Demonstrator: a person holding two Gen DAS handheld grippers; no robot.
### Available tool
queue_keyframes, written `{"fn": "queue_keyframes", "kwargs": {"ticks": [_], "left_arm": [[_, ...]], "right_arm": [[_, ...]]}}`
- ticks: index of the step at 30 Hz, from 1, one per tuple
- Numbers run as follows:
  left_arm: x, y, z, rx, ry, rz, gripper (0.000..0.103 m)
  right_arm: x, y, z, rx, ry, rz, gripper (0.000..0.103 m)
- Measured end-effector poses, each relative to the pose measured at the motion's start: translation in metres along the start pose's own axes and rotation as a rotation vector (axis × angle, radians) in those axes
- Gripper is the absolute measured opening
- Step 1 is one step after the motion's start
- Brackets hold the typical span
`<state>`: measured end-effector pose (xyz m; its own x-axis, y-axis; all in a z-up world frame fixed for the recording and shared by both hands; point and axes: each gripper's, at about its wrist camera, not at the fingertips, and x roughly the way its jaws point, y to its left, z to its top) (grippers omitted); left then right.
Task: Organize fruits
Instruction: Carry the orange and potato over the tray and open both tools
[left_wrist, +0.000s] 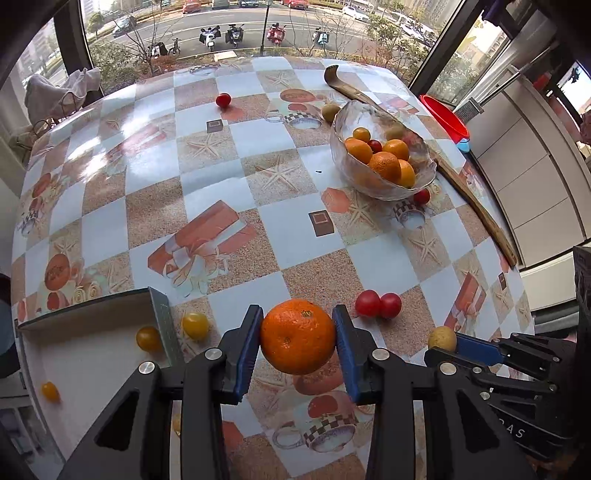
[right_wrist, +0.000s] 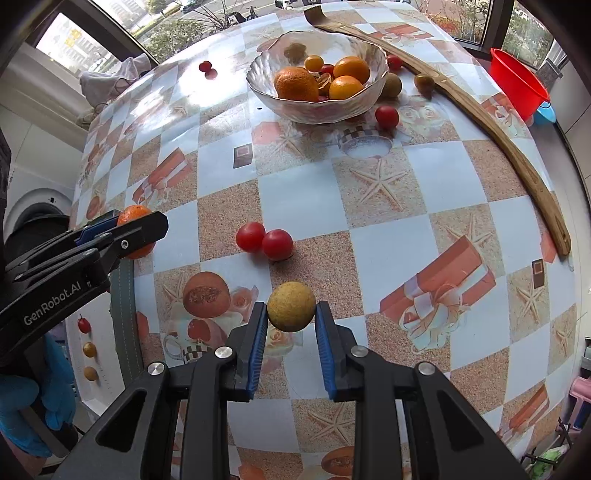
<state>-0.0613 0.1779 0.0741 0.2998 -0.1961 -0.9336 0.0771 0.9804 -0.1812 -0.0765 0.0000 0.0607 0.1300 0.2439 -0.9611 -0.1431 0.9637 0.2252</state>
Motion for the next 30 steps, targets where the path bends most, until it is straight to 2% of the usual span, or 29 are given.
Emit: {"fn": "queue_keyframes", "kwargs": {"ticks": [11, 18, 30], "left_arm": [[-0.050, 0.046, -0.057, -0.105, -0.042, 0.031, 0.040], [-0.068, 0.089, -0.097, -0.185, -0.038, 0.099, 0.040], [-0.073, 0.167, -0.121, -0.323, -0.046, 0.202, 0.040]], "right_arm": [[-0.010, 0.031, -0.010, -0.047, 0.000, 0.003, 0.029], [-0.005, 0.072, -0.012, -0.115, 0.015, 0.023, 0.029], [0.017, 0.163, -0.006, -0.266, 0.050, 0.095, 0.029]]}}
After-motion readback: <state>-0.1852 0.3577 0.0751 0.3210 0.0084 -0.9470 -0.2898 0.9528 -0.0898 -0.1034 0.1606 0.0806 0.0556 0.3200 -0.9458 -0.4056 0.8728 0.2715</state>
